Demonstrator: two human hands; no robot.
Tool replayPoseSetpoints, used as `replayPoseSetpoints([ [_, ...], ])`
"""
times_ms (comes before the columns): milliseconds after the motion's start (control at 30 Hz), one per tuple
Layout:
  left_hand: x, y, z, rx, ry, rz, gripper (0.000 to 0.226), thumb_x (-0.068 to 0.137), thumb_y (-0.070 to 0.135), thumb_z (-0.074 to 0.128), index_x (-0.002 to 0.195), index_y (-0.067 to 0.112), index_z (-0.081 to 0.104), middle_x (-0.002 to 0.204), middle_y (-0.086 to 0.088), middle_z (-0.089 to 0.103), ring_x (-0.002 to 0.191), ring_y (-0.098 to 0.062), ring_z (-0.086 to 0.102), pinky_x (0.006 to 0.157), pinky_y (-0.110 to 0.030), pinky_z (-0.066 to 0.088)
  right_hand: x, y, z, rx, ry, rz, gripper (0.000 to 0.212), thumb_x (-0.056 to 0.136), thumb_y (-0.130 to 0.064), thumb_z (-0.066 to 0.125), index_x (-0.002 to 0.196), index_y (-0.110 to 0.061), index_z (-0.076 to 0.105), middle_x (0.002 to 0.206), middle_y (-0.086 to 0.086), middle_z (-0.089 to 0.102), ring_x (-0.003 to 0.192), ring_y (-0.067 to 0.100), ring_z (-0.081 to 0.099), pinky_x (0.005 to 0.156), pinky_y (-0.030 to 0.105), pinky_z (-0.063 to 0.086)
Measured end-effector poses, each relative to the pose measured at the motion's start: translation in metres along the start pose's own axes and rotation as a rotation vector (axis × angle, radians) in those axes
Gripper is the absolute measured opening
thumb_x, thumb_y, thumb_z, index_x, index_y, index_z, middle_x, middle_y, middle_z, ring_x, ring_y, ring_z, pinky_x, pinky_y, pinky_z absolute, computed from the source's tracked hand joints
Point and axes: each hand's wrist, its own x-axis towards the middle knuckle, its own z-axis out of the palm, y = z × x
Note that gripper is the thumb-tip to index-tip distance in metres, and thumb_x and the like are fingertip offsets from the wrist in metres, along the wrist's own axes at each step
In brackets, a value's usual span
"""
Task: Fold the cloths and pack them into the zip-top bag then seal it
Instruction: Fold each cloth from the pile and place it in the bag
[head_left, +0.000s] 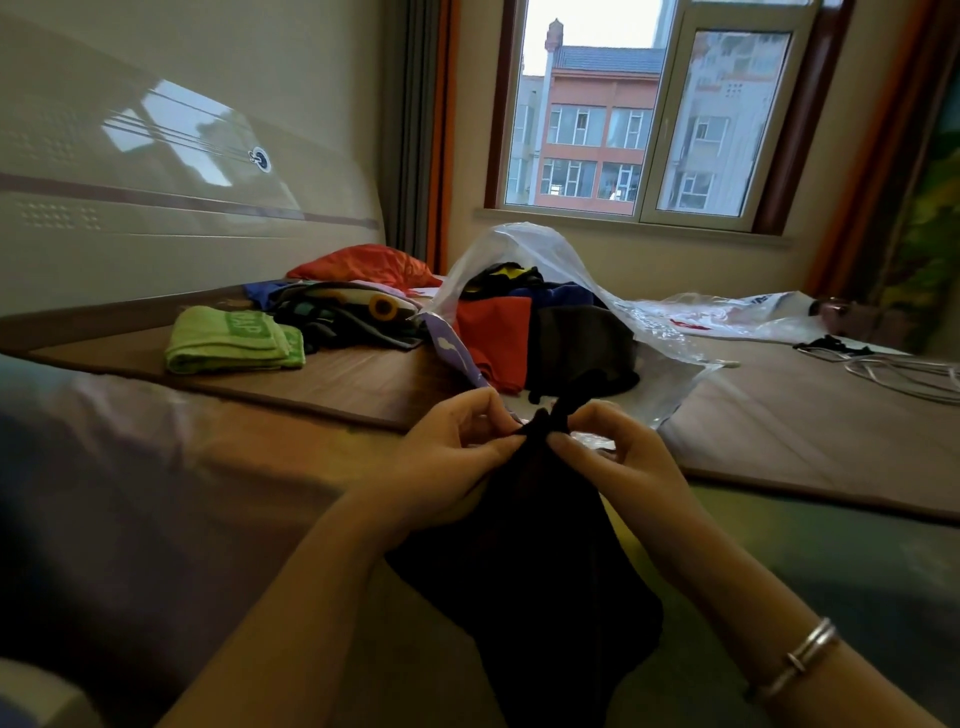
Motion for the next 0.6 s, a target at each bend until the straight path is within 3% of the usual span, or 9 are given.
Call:
replayPoseSetpoints([
  [100, 0.001, 0.001, 0.004, -0.005, -0.039, 0.01, 0.007, 0.092, 0.004, 0.057, 0.087, 0.008, 0.055, 0.094, -0.004, 0.068, 0.086, -0.01, 0.067, 0.072, -0.019, 0.052, 0.003, 0.0, -0.007, 0.163, -0.023, 0.086, 0.037, 0.075, -0.016, 0.073, 0.098, 0.01, 0.058, 0.105, 0.027, 0.06, 0.091, 0.024, 0.063, 0.081, 0.029, 0.052],
  [133, 0.0, 0.002, 0.005, -0.011, -0.045, 0.013, 0.006, 0.092, 0.004, 0.057, 0.087, 0.008, 0.055, 0.095, -0.005, 0.068, 0.087, -0.011, 0.067, 0.072, -0.02, 0.052, 0.004, 0.001, -0.009, 0.232, -0.033, 0.124, 0.049, 0.069, -0.017, 0.075, 0.101, 0.013, 0.054, 0.1, 0.03, 0.057, 0.09, 0.036, 0.058, 0.082, 0.037, 0.049],
  [167, 0.0, 0.003, 0.007, -0.016, -0.051, 0.019, 0.005, 0.091, 0.005, 0.057, 0.088, 0.008, 0.055, 0.095, -0.005, 0.068, 0.087, -0.011, 0.067, 0.073, -0.02, 0.052, 0.005, 0.001, -0.01, 0.295, -0.042, 0.149, 0.051, 0.065, -0.019, 0.072, 0.1, 0.013, 0.053, 0.094, 0.025, 0.055, 0.087, 0.037, 0.053, 0.079, 0.038, 0.045],
  [267, 0.0, 0.005, 0.01, -0.026, -0.07, 0.023, 0.001, 0.091, 0.004, 0.057, 0.092, 0.004, 0.056, 0.095, -0.006, 0.067, 0.086, -0.01, 0.067, 0.073, -0.02, 0.052, 0.006, 0.003, -0.012, 0.354, -0.051, 0.199, 0.036, 0.068, -0.016, 0.062, 0.099, -0.001, 0.055, 0.093, 0.013, 0.05, 0.09, 0.028, 0.047, 0.074, 0.033, 0.038],
  [433, 0.002, -0.003, 0.01, 0.126, 0.037, 0.081, 0.02, 0.084, 0.011, 0.068, 0.096, 0.018, 0.054, 0.1, 0.0, 0.066, 0.085, -0.011, 0.067, 0.077, -0.022, 0.054, 0.002, 0.006, -0.02, 0.207, 0.053, 0.13, 0.033, 0.07, -0.019, 0.062, 0.094, 0.003, 0.058, 0.086, 0.01, 0.06, 0.091, 0.026, 0.059, 0.088, 0.04, 0.045],
  [600, 0.004, -0.017, 0.005, 0.524, 0.055, 0.158, 0.029, 0.087, 0.004, 0.062, 0.082, 0.032, 0.056, 0.097, 0.009, 0.061, 0.088, -0.01, 0.061, 0.075, -0.026, 0.054, 0.0, 0.004, -0.03, 0.163, 0.231, 0.026, 0.016, 0.09, -0.004, 0.056, 0.1, 0.009, 0.056, 0.1, 0.025, 0.062, 0.099, 0.036, 0.062, 0.093, 0.046, 0.049],
])
